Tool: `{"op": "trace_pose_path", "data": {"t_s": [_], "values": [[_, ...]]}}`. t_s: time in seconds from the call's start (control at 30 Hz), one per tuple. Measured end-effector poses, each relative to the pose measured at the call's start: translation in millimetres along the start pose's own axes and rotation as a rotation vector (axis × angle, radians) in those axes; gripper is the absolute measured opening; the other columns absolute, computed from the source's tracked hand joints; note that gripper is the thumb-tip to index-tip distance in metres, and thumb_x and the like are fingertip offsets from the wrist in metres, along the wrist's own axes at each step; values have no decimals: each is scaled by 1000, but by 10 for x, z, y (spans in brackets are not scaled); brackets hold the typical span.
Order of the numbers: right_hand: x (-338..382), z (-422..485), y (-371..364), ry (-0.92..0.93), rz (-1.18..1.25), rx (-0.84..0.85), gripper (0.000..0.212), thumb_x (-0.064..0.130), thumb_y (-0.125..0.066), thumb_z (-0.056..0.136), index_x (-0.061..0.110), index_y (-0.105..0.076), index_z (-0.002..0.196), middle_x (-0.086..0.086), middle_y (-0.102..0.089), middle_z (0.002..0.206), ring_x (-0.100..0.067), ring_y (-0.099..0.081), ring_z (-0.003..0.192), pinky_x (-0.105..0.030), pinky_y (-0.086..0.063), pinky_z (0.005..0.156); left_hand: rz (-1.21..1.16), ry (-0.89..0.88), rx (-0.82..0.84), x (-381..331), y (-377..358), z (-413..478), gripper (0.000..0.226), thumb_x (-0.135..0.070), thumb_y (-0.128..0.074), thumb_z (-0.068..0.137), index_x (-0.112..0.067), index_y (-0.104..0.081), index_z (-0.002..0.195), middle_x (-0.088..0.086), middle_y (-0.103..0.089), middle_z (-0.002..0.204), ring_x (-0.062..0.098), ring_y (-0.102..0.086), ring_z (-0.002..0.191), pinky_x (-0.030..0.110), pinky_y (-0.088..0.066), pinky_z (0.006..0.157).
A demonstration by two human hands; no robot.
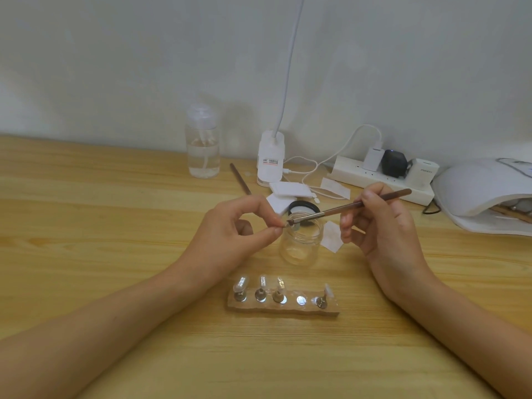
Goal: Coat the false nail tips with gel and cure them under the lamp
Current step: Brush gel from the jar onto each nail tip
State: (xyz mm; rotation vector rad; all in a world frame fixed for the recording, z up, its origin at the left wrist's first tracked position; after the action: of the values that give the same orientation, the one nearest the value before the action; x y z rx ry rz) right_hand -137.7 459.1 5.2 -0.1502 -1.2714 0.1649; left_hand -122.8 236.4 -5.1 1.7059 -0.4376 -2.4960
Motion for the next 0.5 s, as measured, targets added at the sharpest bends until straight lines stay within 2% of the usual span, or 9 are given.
{"op": "trace_pose_path", "data": {"t_s": [0.13,0.27,0.33,0.4,0.5], "values": [[-15,12,43,-34,9,-65,23,18,-46,103,18,-53,81,-2,-60,60,-12,-57,55,-22,-48,50,-7,-3,9,-13,-6,-2,13,-14,-76,84,-23,-69,77,-15,-54,58,11,-35,50,16,-32,49],[4,-5,-9,6,24,17,24,20,-46,101,21,-56,79,-3,-61,62,-13,-58,57,-22,-48,49,5,5,12,-14,-3,-2,13,-16,-76,83,-25,-69,77,-15,-61,67,11,-37,51,19,-34,51],[-12,-1,4,-13,-18,-12,24,18,-46,102,19,-54,80,-2,-62,62,-12,-58,56,-22,-48,49,5,9,11,-14,-3,-4,14,-17,-77,83,-26,-69,76,-14,-64,72,11,-38,51,19,-35,50],[-12,4,32,-27,-5,-50,24,18,-45,103,18,-54,80,-3,-61,61,-12,-58,55,-22,-48,50,3,11,14,-17,-4,-5,14,-17,-77,82,-26,-69,76,-9,-65,73,11,-38,50,20,-34,49],[18,4,2,4,38,-4,23,20,-48,100,20,-56,78,-2,-61,62,-12,-58,56,-22,-48,50,1,23,13,-17,-9,-2,12,-18,-78,81,-25,-69,76,-1,-70,84,11,-39,50,22,-36,52]]}}
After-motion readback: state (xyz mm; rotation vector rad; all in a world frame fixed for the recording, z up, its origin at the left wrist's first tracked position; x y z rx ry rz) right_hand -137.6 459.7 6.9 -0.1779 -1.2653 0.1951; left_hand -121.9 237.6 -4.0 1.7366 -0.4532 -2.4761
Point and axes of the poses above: each hand's wrist, its own z-axis towards the middle knuckle, its own y-axis out of the back of the hand, x = y × z, the point moved 3 cm from there along z, towards the middle knuckle
